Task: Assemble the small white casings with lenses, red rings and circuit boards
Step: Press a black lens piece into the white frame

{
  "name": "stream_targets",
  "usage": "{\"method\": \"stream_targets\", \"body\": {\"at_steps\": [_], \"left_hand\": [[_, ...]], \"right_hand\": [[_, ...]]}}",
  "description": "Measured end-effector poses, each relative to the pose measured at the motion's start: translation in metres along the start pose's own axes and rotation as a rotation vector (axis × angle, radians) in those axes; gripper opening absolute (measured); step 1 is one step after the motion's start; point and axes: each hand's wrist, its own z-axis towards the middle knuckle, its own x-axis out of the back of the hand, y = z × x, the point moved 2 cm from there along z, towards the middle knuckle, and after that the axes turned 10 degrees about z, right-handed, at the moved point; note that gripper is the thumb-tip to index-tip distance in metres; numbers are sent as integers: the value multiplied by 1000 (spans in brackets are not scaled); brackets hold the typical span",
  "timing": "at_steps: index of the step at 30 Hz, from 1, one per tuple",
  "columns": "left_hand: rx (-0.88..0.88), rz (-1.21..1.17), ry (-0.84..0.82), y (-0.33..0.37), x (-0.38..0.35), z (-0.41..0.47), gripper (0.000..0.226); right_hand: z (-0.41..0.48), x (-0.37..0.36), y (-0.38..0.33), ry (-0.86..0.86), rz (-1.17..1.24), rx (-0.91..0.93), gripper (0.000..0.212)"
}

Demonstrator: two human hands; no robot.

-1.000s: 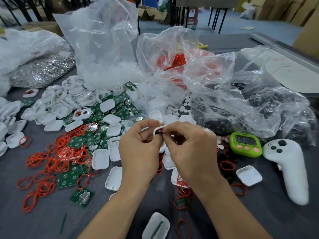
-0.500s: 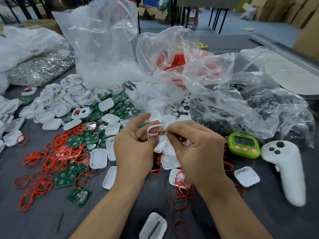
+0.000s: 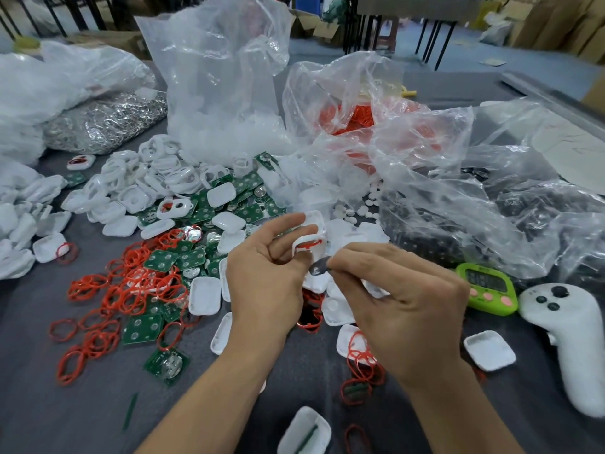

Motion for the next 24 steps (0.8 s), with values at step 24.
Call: {"method": "stream_targets", "body": {"at_steps": [24], "left_hand": [[6, 109, 1, -3, -2, 0, 51]], "right_hand": [[4, -11, 27, -38, 714, -1004, 40]]}}
